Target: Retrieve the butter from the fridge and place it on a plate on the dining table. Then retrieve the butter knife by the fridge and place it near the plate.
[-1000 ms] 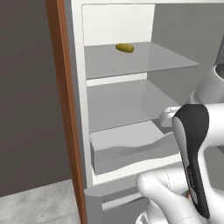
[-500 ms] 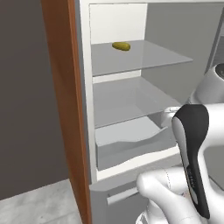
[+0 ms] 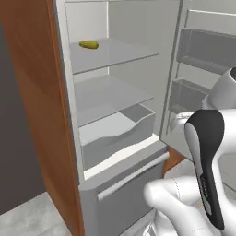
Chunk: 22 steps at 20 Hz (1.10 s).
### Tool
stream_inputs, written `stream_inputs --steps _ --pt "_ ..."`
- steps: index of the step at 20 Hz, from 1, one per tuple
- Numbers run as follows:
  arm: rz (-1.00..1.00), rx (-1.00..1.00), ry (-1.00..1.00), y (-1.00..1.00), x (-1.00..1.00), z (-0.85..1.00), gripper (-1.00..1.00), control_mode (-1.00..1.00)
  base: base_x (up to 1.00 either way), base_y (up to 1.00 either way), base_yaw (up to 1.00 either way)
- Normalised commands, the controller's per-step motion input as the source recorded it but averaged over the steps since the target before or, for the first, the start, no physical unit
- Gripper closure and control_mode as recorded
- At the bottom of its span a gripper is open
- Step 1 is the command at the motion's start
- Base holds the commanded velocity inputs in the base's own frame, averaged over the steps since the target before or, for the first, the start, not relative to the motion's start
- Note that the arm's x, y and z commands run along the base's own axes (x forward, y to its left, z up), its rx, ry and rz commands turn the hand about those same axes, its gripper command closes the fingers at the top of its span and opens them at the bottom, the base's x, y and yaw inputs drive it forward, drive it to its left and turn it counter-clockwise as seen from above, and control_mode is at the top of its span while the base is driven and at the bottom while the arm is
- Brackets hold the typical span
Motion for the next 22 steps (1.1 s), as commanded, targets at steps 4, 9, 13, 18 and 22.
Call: stream_inputs --steps 4,9,13,18,22 --pt "0.00 0.00 0.00 0.00 0.00 0.00 1.00 1.00 -0.61 0.56 -0.43" --pt "0.00 0.00 0.00 0.00 0.00 0.00 1.00 1.00 -0.37 0.40 -0.44" --pt "0.00 0.00 0.00 0.00 0.00 0.00 1.00 1.00 -0.34 0.09 -0.54" --pt "0.00 0.00 0.00 0.00 0.00 0.00 1.00 1.00 -0.56 0.02 -0.59" --pt "0.00 0.00 0.00 0.00 0.00 0.00 1.00 1.00 -0.72 0.00 -0.64"
